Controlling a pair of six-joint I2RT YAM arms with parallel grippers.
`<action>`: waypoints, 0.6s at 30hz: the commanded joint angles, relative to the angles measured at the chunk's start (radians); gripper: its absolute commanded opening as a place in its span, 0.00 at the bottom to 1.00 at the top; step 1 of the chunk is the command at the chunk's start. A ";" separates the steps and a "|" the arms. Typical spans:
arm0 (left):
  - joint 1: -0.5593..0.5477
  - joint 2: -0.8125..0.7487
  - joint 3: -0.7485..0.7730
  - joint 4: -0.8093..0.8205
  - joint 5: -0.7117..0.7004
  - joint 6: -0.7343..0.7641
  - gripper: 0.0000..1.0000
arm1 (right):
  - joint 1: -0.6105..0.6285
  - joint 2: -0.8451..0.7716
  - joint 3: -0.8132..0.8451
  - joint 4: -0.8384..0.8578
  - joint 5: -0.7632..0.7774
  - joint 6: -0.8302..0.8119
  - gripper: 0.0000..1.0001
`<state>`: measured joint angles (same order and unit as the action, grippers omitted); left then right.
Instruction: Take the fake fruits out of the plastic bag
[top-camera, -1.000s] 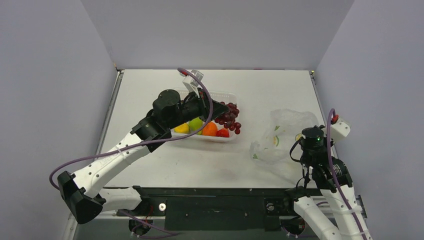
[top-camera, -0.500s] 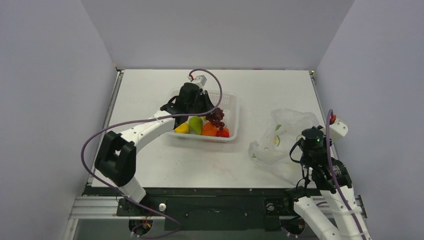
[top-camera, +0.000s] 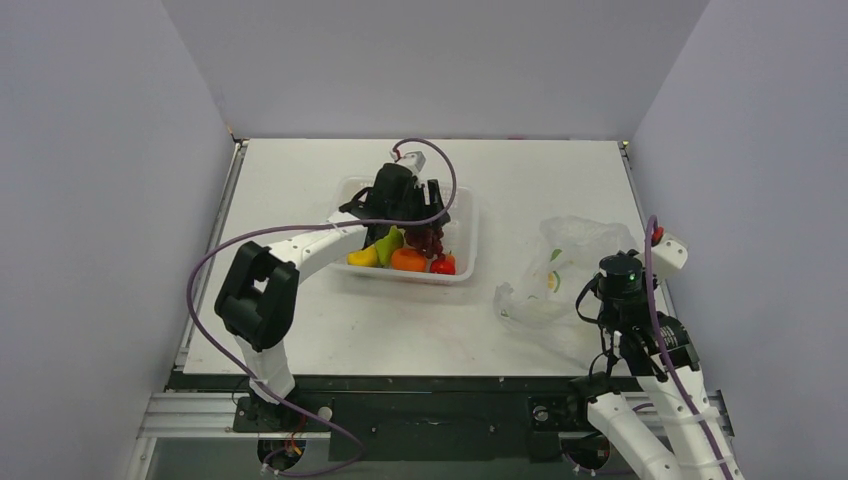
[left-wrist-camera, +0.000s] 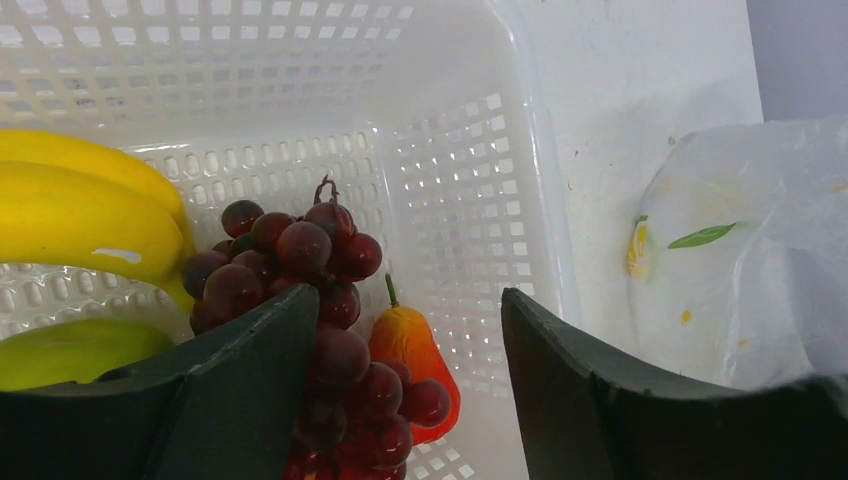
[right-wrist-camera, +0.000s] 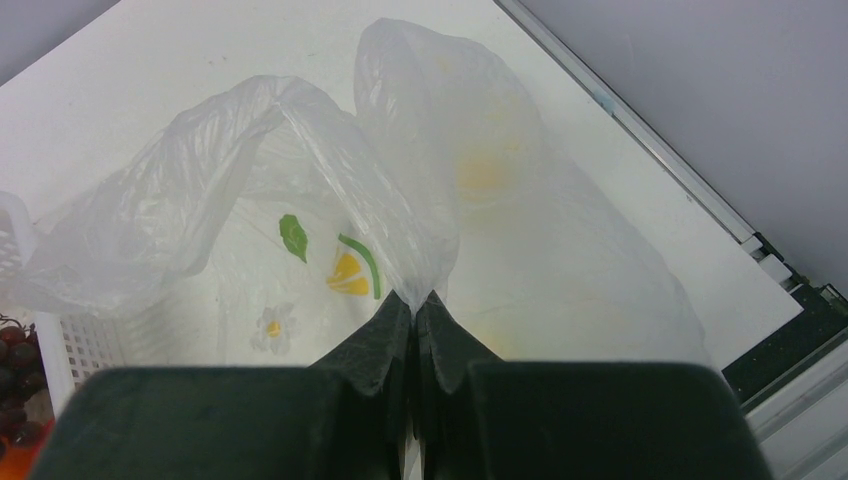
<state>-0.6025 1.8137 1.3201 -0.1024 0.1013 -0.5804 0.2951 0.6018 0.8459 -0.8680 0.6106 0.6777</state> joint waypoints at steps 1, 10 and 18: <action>0.002 -0.056 0.056 0.034 -0.002 0.061 0.67 | -0.004 0.015 -0.007 0.033 -0.021 -0.016 0.00; 0.024 -0.312 -0.009 0.017 0.020 0.107 0.74 | -0.002 0.022 -0.005 0.039 -0.086 -0.010 0.00; 0.065 -0.568 -0.110 -0.125 -0.022 0.167 0.74 | -0.002 0.016 0.004 0.038 -0.117 -0.008 0.00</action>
<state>-0.5587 1.3529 1.2797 -0.1390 0.1093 -0.4686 0.2951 0.6193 0.8440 -0.8642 0.5125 0.6693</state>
